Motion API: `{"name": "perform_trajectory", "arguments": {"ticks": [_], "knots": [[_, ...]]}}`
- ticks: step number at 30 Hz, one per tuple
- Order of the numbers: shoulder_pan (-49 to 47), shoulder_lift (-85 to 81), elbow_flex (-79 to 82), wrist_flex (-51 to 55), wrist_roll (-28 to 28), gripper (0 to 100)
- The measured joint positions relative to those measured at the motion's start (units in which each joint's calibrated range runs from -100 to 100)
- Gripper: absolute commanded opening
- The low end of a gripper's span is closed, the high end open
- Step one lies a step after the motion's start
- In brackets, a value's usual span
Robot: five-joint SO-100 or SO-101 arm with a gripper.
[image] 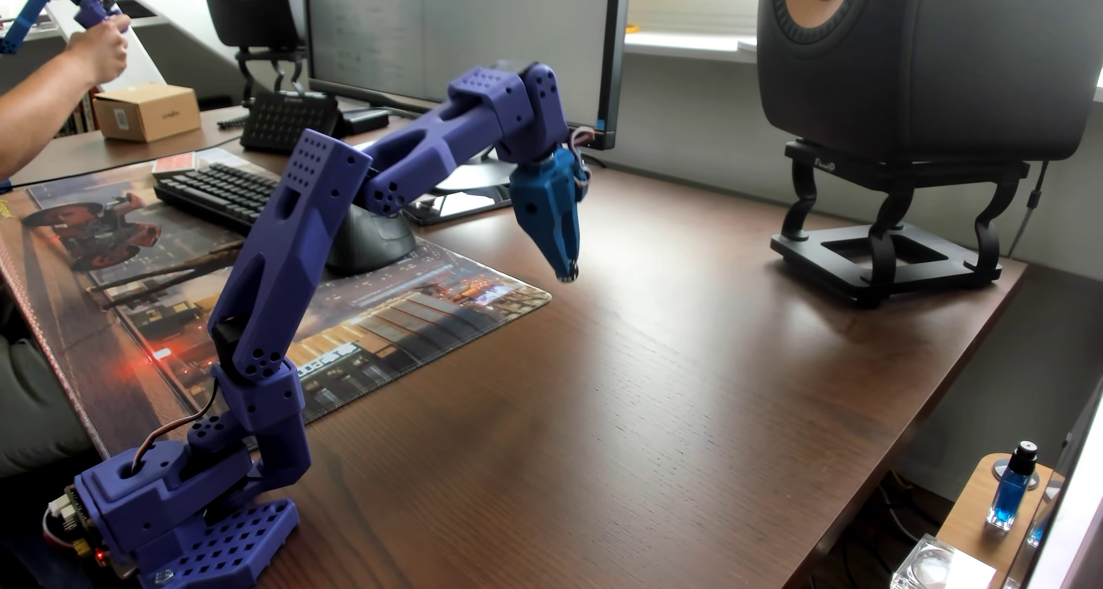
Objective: Grab the blue dice
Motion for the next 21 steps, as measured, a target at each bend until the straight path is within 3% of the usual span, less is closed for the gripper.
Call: {"name": "perform_trajectory", "arguments": {"ticks": [12, 16, 21], "knots": [[2.5, -39.6, -4.8, 0.1, -8.2, 2], [2.4, -53.8, 2.1, 0.1, -9.5, 2], [-1.1, -73.2, 24.0, 0.1, -9.6, 2]]}}
